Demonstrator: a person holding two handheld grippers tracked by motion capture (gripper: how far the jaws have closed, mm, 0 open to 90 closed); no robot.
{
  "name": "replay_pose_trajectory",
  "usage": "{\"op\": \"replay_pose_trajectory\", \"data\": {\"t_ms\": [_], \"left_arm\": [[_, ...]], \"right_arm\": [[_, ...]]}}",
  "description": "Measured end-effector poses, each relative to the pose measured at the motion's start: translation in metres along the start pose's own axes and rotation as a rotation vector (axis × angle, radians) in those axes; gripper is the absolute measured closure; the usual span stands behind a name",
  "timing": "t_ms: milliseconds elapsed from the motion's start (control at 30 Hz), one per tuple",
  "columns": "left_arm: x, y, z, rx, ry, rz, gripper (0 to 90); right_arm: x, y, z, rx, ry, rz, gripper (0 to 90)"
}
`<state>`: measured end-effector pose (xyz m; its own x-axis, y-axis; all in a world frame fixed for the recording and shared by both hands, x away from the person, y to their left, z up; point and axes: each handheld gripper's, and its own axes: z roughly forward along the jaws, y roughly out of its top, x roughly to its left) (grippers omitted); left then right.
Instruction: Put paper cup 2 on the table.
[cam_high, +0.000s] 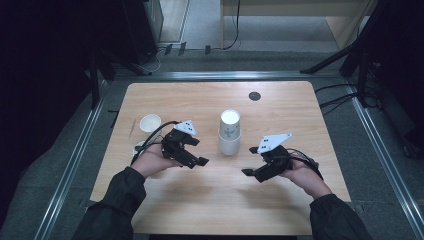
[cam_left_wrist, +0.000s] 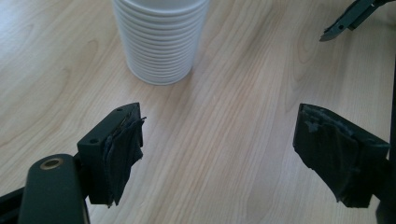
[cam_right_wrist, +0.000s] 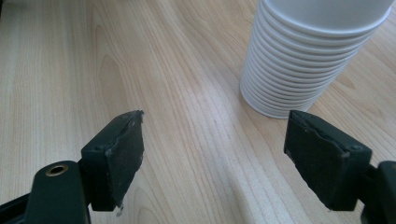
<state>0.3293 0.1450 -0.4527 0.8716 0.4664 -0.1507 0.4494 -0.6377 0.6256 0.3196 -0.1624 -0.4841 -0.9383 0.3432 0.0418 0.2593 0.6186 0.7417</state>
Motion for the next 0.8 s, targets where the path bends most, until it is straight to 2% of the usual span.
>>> {"op": "replay_pose_trajectory", "data": {"t_ms": [67,133,233,300,433,533,667,800], "left_arm": [[-0.005,0.001,0.003,0.007,0.009,0.021,16.1],[-0.008,0.002,0.006,0.006,-0.002,0.03,16.1],[-0.014,0.003,0.01,-0.022,-0.02,0.033,16.1],[-0.019,0.002,0.014,-0.025,0.001,0.052,16.1],[-0.025,0.002,0.021,-0.038,0.013,0.067,16.1],[-0.026,0.001,0.024,-0.044,0.013,0.06,16.1],[-0.026,0.0,0.028,-0.039,0.035,0.068,16.1],[-0.025,-0.002,0.029,-0.04,0.032,0.06,16.1]], "right_arm": [[0.0,0.0,0.0,0.0,0.0,-0.002,20.2],[0.001,0.0,0.001,0.004,0.0,0.0,20.2],[0.001,0.0,0.001,0.008,0.0,-0.004,20.2],[0.001,0.0,0.002,0.011,-0.001,-0.006,20.2],[0.001,0.0,0.002,0.016,0.001,-0.009,20.2],[0.002,0.0,0.003,0.016,0.003,-0.008,20.2],[0.002,0.0,0.003,0.018,0.004,-0.009,20.2],[0.002,0.0,0.004,0.018,0.005,-0.011,20.2]]}}
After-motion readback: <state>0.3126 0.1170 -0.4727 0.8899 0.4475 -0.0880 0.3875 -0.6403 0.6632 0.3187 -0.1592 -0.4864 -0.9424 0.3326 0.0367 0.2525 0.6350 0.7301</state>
